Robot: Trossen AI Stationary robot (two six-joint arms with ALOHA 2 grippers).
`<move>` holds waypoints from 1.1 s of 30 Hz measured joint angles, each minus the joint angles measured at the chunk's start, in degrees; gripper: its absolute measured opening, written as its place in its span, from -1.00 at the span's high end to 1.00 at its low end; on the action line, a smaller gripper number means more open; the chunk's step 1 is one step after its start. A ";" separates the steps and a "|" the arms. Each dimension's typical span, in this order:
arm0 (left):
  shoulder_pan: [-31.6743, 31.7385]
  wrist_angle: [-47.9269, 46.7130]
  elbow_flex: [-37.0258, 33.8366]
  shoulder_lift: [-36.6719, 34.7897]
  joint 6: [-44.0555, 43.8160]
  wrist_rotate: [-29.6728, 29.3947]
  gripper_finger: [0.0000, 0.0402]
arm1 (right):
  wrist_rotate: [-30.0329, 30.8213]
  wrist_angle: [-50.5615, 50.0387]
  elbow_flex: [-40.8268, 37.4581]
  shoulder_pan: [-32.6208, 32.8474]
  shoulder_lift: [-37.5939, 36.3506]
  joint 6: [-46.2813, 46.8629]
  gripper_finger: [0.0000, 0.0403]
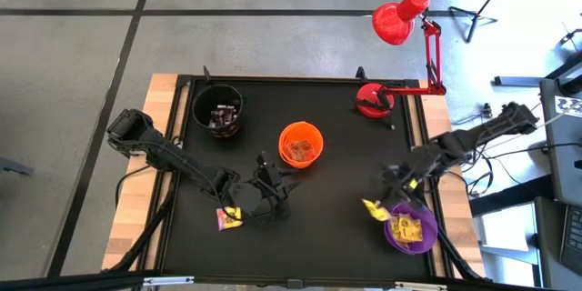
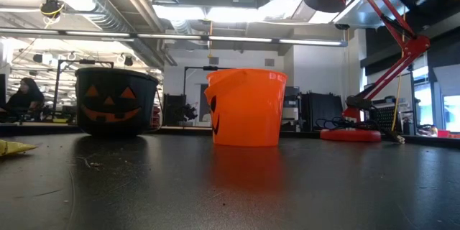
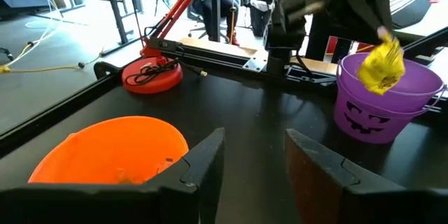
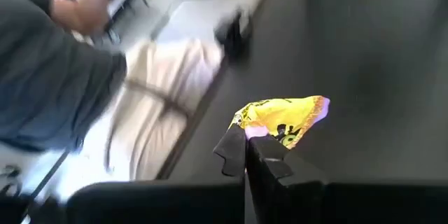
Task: Sort candy
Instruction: Put the yellow candy into the purple bucket
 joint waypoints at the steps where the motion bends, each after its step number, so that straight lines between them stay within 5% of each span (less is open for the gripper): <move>1: 0.01 -0.03 0.00 0.00 0.00 -0.02 0.31 | 0.99 -2.64 0.00 1.48 -0.30 1.34 1.00; 8: 0.27 -0.09 0.00 0.00 -0.28 0.00 0.31 | 6.68 -16.39 0.16 13.48 -1.10 11.52 1.00; 18: 0.90 -0.13 0.00 0.00 -0.37 0.10 0.32 | 19.97 -20.76 8.23 27.66 -1.14 14.70 1.00; 33: 0.86 -0.14 0.00 0.00 -0.49 0.44 0.32 | 20.74 -28.64 1.01 35.56 -0.71 33.70 0.94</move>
